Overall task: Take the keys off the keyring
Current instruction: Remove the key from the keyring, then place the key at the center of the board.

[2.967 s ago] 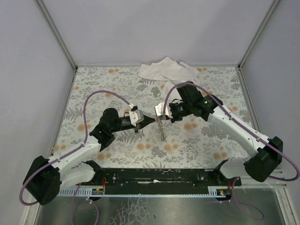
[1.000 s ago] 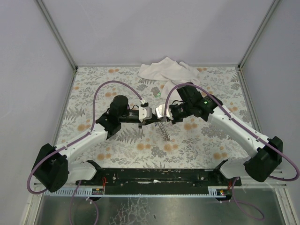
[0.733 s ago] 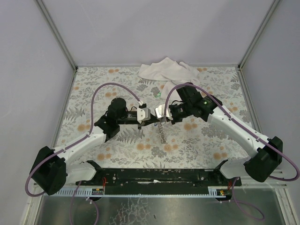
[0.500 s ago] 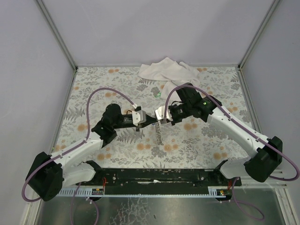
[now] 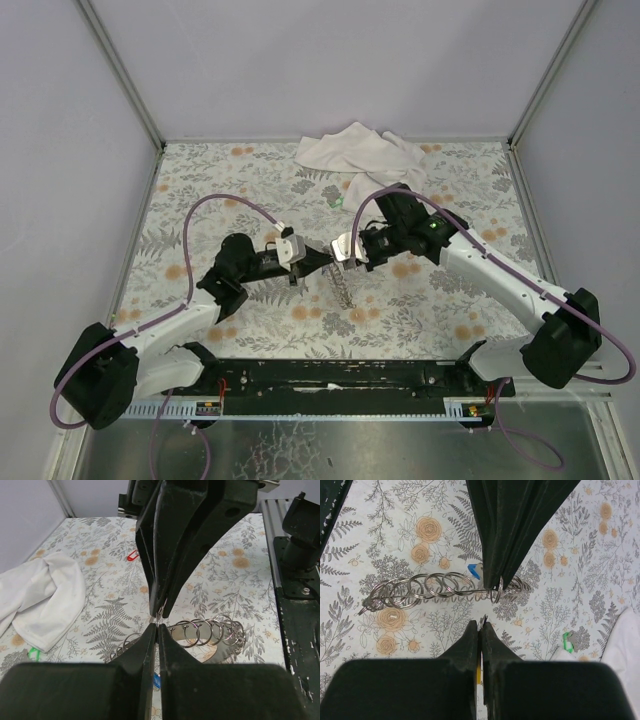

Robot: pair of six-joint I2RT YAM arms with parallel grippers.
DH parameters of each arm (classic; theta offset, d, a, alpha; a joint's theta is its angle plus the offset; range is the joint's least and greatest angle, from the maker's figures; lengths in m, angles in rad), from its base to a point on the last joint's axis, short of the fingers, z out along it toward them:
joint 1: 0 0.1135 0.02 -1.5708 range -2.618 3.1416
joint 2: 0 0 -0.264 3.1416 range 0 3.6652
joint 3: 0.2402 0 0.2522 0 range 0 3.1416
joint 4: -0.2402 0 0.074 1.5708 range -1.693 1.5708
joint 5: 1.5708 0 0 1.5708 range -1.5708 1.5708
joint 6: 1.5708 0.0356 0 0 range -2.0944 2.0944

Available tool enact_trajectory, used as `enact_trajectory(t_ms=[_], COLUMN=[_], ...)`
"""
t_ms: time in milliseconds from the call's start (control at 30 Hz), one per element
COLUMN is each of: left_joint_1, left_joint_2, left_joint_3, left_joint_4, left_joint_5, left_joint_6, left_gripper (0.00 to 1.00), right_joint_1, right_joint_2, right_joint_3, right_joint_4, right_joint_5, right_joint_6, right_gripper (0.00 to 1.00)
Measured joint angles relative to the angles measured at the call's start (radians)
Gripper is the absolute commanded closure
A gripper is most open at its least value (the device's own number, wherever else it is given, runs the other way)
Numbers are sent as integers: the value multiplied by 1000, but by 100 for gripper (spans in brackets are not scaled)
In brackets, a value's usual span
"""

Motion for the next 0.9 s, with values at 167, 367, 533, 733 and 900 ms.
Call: enact_trajectory(t_ms=[167,367,533,733,900], left_joint_1=[0,0,2,13,29], left_joint_2=[-13,-62,-82,-93,-113], left_joint_3=[-5,-49,-50,-53,-77], left_joint_4=[-2,-3,-9,-17,-22], left_joint_5=[-84,-226,-325,-399,-461], left_joint_6=[-21,-95,-177,-270,-343], left_gripper=[100,100,100,100,100], right_joint_1=[-38,-203,-251,-251,-251], right_joint_2=[5,61,184,443,710], right_joint_3=[0,21,53,159,397], right_joint_4=[23,69,179,264,262], right_joint_5=[-48,-155,-151,-131,-62], right_joint_6=[45,194,410,675,836], right_gripper=[98,97,96,97,96])
